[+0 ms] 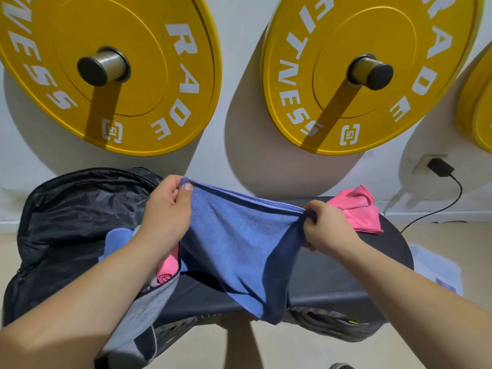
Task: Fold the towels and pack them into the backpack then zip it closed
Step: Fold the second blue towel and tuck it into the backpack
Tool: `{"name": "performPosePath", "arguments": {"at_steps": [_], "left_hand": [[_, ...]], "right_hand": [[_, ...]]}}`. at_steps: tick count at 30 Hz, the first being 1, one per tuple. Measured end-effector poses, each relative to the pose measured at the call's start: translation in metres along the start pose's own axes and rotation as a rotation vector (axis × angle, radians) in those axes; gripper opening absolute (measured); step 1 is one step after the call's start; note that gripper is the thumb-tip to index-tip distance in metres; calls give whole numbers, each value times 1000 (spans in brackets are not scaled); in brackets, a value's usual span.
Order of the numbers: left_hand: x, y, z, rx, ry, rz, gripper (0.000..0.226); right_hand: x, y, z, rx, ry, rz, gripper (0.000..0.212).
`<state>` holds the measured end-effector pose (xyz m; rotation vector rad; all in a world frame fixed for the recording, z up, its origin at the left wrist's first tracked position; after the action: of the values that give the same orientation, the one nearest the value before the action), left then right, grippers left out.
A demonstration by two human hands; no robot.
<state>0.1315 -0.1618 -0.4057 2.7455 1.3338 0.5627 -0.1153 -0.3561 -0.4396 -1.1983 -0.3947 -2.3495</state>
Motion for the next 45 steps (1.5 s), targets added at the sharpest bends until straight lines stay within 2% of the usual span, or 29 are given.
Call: {"name": "performPosePath", "arguments": {"at_steps": [2, 6, 8, 15, 19, 24, 27, 28, 32, 35, 38, 41, 43, 45], "left_hand": [[5, 1, 2, 11, 9, -35, 21], [17, 7, 0, 29, 12, -123, 25], [19, 8, -2, 60, 4, -137, 28], [28, 4, -5, 148, -22, -105, 47], [30, 1, -5, 194, -30, -128, 43], [33, -1, -2, 194, -6, -139, 55], [32, -1, -5, 153, 55, -156, 50], [31, 0, -4, 148, 62, -141, 49], [26, 0, -5, 155, 11, 55, 56], [18, -6, -10, 199, -116, 223, 38], [13, -11, -16, 188, -67, 317, 24], [12, -13, -22, 193, -16, 388, 22], [12, -12, -22, 193, 45, 428, 23], [17, -6, -23, 117, 153, 369, 22]], "right_hand": [[8, -2, 4, -39, 185, -45, 22], [25, -5, 20, -192, 872, -61, 14], [35, -7, 27, -210, 996, -32, 16], [56, -18, 18, -138, 769, -41, 25], [56, -16, 17, -173, 948, 14, 31], [58, -15, 16, -179, 1106, 119, 19], [53, -17, 12, -109, 926, 205, 42], [52, -19, 11, -87, 816, 212, 39], [55, -18, 1, -69, 573, 125, 4], [62, -14, -10, -72, 535, 23, 9], [68, -14, -15, -67, 434, -44, 18], [75, -14, -13, -59, 389, -91, 22], [77, -11, -11, -76, 448, -112, 22], [78, -5, -5, -69, 511, -146, 20]]}}
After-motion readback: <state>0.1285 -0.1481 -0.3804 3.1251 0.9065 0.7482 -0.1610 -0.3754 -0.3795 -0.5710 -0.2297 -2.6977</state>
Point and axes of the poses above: each hand's wrist, its own y-axis towards the middle knuckle, its own x-axis out of the back of the hand, z = x × y, the point moved 5 cm from there along y, towards the middle knuckle
